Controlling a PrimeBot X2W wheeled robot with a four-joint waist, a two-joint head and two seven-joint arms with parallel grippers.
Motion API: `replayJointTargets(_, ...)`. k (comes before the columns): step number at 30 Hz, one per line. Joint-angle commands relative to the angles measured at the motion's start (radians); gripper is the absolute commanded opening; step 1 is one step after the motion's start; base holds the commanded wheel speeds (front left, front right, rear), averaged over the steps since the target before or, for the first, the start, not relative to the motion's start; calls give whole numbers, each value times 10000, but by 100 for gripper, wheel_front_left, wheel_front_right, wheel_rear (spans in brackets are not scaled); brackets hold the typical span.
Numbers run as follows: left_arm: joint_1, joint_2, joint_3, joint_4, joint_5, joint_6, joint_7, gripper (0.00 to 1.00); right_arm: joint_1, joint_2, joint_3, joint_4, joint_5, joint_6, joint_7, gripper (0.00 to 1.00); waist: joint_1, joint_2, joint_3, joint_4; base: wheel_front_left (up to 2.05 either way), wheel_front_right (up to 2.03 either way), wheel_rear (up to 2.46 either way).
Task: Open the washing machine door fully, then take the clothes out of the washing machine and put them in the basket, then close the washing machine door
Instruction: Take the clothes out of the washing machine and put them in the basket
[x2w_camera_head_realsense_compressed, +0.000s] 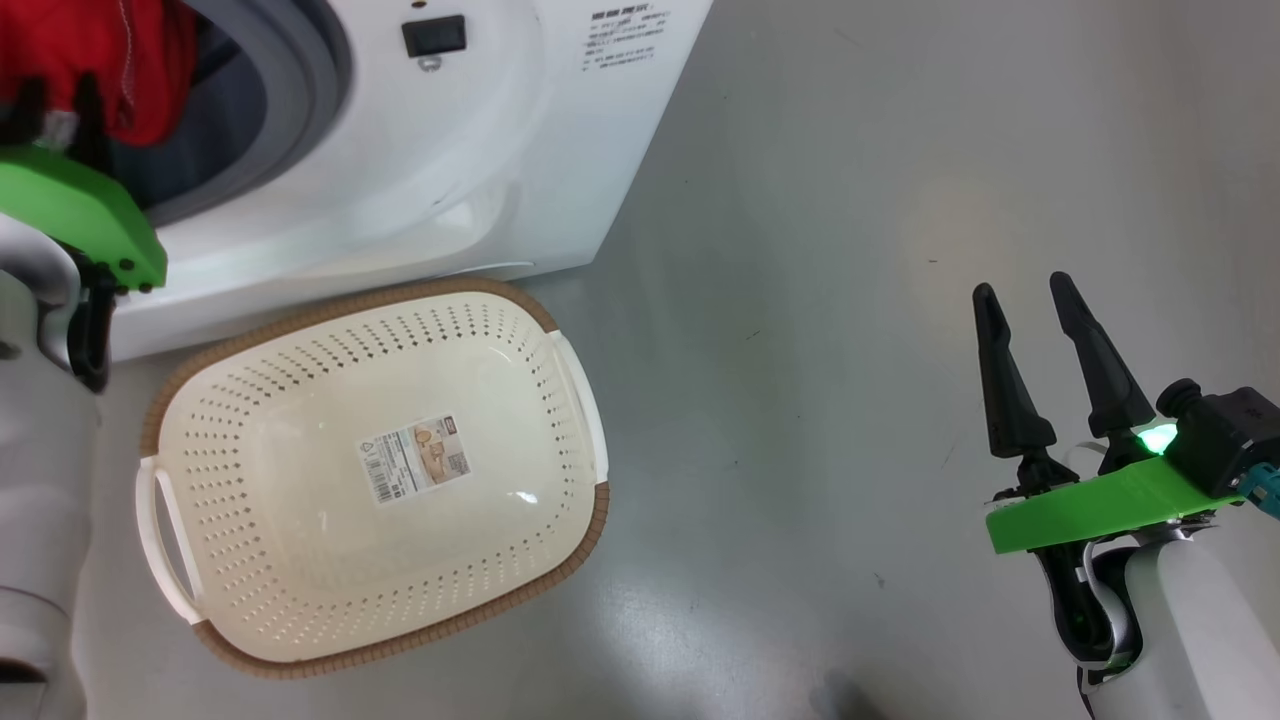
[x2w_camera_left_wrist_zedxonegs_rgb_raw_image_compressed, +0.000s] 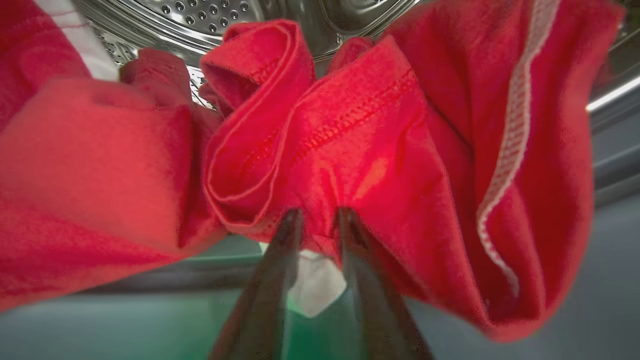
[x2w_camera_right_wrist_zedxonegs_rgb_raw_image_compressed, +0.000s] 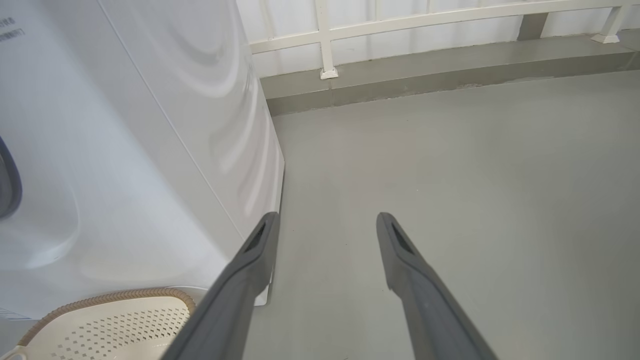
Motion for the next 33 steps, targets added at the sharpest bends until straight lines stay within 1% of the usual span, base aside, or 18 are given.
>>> replayJointTargets(1,-72,464,32,-65,13,58,53,0,-102,-21,229,-246,8,63,-65,100,0,-1,3,10,0,0,0)
replayJointTargets(10,-63,292,3,-60,-170,-25,-234,0,-109,-74,183,-239,-19,63,-65,100,0,-1,-100,155,0,0,0)
replayJointTargets(16,118,116,215,-469,-464,-112,-407,0,-62,-138,129,-226,-39,63,-65,100,0,-1,-258,338,0,0,0)
replayJointTargets(24,1183,-167,831,-2563,-594,-181,-428,0,30,-313,68,-242,-85,63,-65,100,0,-1,-558,730,0,0,0)
replayJointTargets(33,2770,-829,1713,-4803,-262,-234,-429,0,265,-503,37,-221,-110,63,-65,100,0,-1,-1040,1115,0,0,0)
